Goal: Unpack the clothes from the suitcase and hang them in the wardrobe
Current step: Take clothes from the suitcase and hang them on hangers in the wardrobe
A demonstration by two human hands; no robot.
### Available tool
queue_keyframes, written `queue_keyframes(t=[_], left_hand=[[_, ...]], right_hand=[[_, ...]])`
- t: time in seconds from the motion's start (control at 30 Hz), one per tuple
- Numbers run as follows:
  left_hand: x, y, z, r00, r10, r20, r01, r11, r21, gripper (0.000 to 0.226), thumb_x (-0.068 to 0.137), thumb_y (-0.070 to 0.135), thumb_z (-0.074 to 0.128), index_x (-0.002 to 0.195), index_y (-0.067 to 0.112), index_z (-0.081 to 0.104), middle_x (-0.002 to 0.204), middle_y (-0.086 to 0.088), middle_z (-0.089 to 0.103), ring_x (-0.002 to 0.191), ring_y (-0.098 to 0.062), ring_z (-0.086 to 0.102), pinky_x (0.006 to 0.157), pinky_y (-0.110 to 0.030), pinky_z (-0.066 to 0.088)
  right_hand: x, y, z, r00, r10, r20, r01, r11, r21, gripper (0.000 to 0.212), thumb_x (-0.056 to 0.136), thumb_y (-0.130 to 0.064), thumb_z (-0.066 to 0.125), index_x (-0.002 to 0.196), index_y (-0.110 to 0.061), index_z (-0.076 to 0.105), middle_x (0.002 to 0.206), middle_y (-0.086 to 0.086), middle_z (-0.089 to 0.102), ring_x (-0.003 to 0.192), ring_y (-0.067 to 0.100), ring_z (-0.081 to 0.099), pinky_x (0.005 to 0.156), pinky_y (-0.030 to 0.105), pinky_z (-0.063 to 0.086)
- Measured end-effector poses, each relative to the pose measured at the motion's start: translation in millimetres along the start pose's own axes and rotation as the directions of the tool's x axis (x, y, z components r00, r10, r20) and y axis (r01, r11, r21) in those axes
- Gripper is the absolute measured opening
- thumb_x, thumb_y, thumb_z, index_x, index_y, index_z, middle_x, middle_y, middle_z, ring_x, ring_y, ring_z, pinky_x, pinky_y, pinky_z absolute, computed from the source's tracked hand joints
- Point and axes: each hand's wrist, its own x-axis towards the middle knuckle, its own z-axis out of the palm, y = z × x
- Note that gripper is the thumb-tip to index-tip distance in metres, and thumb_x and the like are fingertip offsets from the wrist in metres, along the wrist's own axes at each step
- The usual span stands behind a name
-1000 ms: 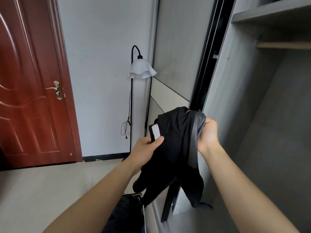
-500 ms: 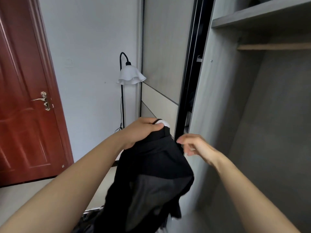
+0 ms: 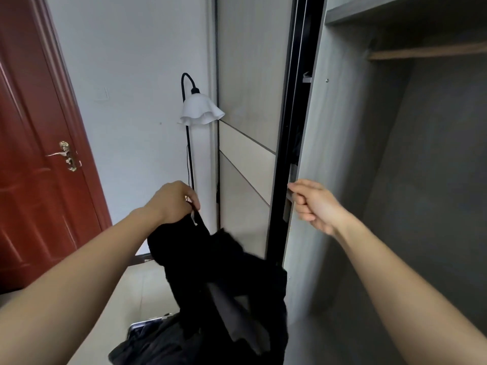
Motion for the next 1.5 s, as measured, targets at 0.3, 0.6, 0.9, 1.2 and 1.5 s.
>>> queue_keyframes(t=[0.3,0.6,0.9,1.2,1.5], left_hand=[[21.4,92.7,23.5,0.964,0.242,-0.113,-0.264,0.926,-0.271,0.014,0.075,0.017,0.072,0.066,0.028,0.067,0.071,0.002,0.069,0.071,-0.014,0.065,0.065,-0.021,0.050],[42.1,36.6,30.6,0.988,0.147,0.045,-0.152,0.970,0.189,0.037,0.075,-0.007,0.051,0.057,0.024,0.048,0.072,0.001,0.052,0.078,-0.023,0.054,0.054,-0.020,0.032],[84.4,33.0,26.9,0.996,-0.084,0.002,0.084,0.995,-0.059,0.020,0.085,0.003,0.044,0.092,0.010,0.062,0.096,-0.012,0.062,0.082,-0.031,0.060,0.064,-0.031,0.048],[95.5,134.1,53.7,0.907,-0.014,0.421,0.414,0.215,-0.885,0.018,0.099,-0.001,0.040,0.089,0.005,0.054,0.091,-0.015,0.058,0.076,-0.025,0.059,0.052,-0.037,0.058],[84.8,260.6,75.1,0.846,0.159,0.509,0.476,0.203,-0.855,0.026,0.099,0.010,0.046,0.075,0.007,0.053,0.076,-0.011,0.054,0.065,-0.023,0.050,0.062,-0.033,0.044]], right_hand=[[-12.3,29.9,33.5,0.960,0.111,0.257,0.038,0.857,-0.514,0.012,0.085,-0.020,0.074,0.096,-0.023,0.072,0.098,-0.005,0.073,0.093,0.007,0.068,0.088,0.020,0.051],[12.6,17.7,-15.5,0.919,-0.374,0.122,0.114,-0.044,-0.993,0.008,0.092,-0.017,0.053,0.085,-0.015,0.052,0.097,0.004,0.058,0.093,0.030,0.059,0.071,0.032,0.033],[-3.2,-5.3,-89.1,0.892,0.044,-0.449,-0.451,0.099,-0.887,0.020,0.087,-0.010,0.055,0.105,-0.005,0.060,0.100,0.019,0.066,0.091,0.033,0.066,0.070,0.032,0.051],[-65.9,-75.9,-132.9,0.776,-0.058,-0.628,-0.444,0.657,-0.609,0.023,0.082,0.014,0.057,0.070,-0.006,0.062,0.062,0.011,0.060,0.050,0.018,0.059,0.041,0.020,0.049],[-121.9,-119.5,-147.9,0.699,-0.072,-0.711,-0.619,0.436,-0.653,0.019,0.084,-0.002,0.061,0.096,0.010,0.069,0.080,0.015,0.064,0.070,0.024,0.060,0.058,0.029,0.049]])
